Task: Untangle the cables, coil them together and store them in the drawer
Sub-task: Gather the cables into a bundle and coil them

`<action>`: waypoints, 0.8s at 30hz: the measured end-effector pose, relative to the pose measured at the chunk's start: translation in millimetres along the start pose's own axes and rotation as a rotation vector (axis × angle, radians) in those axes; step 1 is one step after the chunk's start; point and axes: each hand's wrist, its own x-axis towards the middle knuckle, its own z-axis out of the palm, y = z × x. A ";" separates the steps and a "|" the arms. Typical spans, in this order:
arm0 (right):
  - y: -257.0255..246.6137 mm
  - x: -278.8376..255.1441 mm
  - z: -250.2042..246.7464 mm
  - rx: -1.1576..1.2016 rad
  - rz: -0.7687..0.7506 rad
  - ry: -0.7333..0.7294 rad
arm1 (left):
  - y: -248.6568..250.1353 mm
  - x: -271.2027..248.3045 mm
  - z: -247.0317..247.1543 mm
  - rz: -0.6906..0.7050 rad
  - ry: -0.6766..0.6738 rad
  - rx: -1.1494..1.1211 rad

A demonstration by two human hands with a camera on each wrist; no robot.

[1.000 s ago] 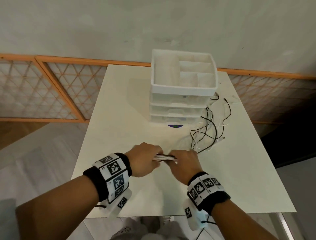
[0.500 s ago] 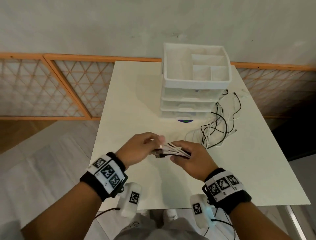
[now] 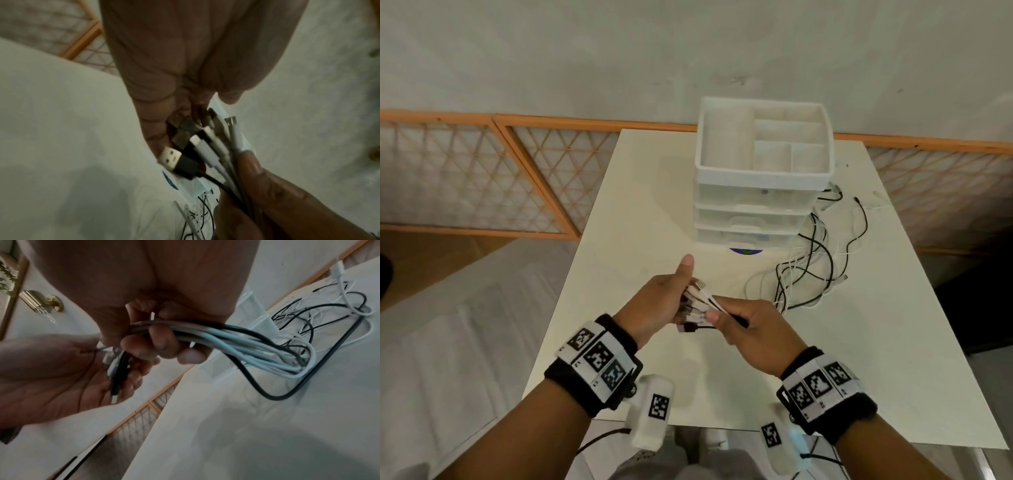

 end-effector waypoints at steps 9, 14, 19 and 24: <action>4.1 -6.7 -6.2 0.075 -0.083 -0.028 | -1.2 -16.1 19.1 -0.140 -0.029 -0.338; 7.0 -3.1 -1.5 -0.131 -0.127 -0.032 | 7.8 -20.7 26.1 -0.069 -0.057 -0.276; 2.7 5.2 3.0 -0.300 -0.182 -0.026 | 8.8 -17.1 23.6 0.067 0.042 -0.058; -7.3 8.3 19.9 -0.210 -0.195 -0.002 | 3.9 -10.6 4.5 0.096 0.130 -0.112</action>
